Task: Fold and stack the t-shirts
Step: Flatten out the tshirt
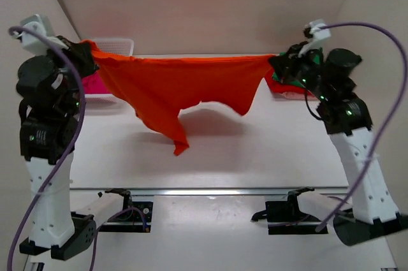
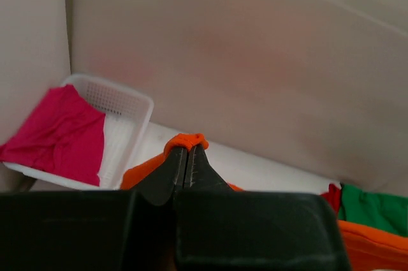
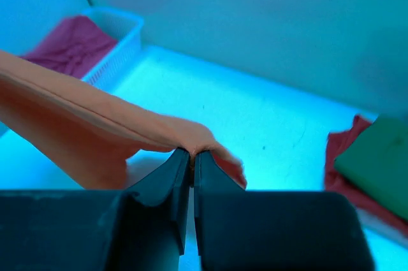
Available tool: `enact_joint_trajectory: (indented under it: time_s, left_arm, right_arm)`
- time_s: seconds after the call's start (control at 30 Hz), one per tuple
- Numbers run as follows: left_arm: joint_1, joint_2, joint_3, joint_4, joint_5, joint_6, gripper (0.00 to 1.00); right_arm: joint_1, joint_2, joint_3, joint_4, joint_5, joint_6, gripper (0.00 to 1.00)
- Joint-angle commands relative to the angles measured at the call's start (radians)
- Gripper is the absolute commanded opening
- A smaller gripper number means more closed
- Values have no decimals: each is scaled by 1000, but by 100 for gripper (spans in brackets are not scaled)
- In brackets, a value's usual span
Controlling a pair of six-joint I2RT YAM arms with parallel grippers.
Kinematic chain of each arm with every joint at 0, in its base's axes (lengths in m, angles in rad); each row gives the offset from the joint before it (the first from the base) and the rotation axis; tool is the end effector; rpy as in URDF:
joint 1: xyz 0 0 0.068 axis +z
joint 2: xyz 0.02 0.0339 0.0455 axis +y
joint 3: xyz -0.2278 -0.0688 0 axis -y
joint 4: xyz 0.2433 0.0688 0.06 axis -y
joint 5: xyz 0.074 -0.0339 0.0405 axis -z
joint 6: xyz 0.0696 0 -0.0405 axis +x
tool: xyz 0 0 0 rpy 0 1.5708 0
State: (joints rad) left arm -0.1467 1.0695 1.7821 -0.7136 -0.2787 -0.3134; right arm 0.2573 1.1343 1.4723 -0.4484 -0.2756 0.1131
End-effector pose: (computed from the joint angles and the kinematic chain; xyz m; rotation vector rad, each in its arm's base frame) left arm 0.1970 -0.0098 0.5176 -0.3473 1.5347 -0.1422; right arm 0.2596 0.0879 0.4417 -0.3310 1.6702 0.5089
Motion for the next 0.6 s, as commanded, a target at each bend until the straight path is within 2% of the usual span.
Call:
enact_joint_trajectory:
  time_s: [0.0, 0.1, 0.2, 0.27, 0.3, 0.4, 0.57]
  left_arm:
    - [-21, -64, 65, -27, -92, 42, 0]
    - [-62, -158, 34, 29, -140, 46, 0]
    - [-126, -204, 91, 19, -183, 65, 0]
    - [-155, -213, 140, 0, -177, 68, 0]
    - [-169, -217, 176, -19, -169, 68, 0]
    - [-160, -223, 211, -46, -114, 45, 0]
    - [-143, -220, 195, -37, -28, 10, 0]
  right_arm:
    - [-19, -80, 60, -122, -5, -79, 0]
    - [-53, -161, 89, -139, -46, -81, 0]
    - [-157, -231, 143, -173, -144, -67, 0]
    - [-310, -254, 204, -203, -294, -70, 0]
    - [-341, -269, 218, -210, -313, -70, 0]
    - [-313, -298, 221, -194, -309, -32, 0]
    - [-351, -301, 266, -223, -330, -20, 0]
